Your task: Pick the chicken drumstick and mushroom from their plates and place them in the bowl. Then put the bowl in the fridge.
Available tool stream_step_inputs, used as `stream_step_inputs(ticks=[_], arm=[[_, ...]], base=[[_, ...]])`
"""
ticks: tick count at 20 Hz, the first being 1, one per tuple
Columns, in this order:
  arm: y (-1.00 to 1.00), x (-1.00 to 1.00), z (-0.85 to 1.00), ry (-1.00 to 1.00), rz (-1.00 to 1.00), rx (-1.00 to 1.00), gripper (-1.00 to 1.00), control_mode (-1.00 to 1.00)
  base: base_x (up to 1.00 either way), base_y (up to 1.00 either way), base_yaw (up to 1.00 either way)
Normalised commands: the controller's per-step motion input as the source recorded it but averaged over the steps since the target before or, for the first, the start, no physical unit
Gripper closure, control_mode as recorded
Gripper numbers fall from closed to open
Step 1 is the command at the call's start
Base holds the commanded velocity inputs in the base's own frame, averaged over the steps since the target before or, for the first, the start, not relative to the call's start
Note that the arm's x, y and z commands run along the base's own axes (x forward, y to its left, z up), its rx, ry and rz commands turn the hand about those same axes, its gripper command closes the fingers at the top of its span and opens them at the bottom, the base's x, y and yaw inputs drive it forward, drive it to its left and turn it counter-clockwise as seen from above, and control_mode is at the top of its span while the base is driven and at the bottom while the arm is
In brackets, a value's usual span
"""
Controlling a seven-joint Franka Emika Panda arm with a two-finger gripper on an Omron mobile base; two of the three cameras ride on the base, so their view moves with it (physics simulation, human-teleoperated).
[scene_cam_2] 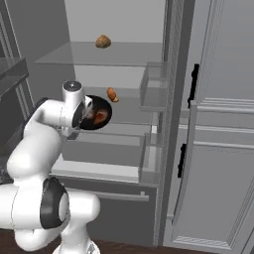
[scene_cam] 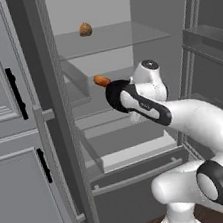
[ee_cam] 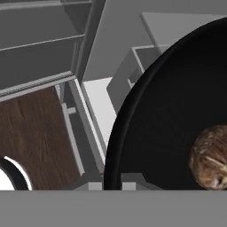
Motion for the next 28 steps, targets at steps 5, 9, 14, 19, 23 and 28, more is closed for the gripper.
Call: stream_step_inputs(ticks=[5, 9, 14, 19, 23, 28], arm=[[0.13, 1.0, 0.08, 0.13, 0.24, -0.03, 1.0, -1.0], [0.09, 0.94, -0.12, 0.06, 0.17, -0.13, 1.0, -1.0], [0.06, 0.57, -0.35, 0.0, 0.14, -0.17, 1.0, -1.0], [0.05, 0.49, -0.54, 0.0, 0.1, -0.15, 1.0, -1.0], [0.02, 0.78, -0.25, 0.0, 0.05, -0.01, 1.0, -1.0], [0.13, 0.84, -0.22, 0.0, 0.01, 0.0, 1.0, -1.0]], base=[[0.0, 0.0, 0.0], [0.0, 0.0, 0.0], [0.0, 0.0, 0.0], [0.0, 0.0, 0.0], [0.0, 0.0, 0.0], [0.0, 0.0, 0.0]])
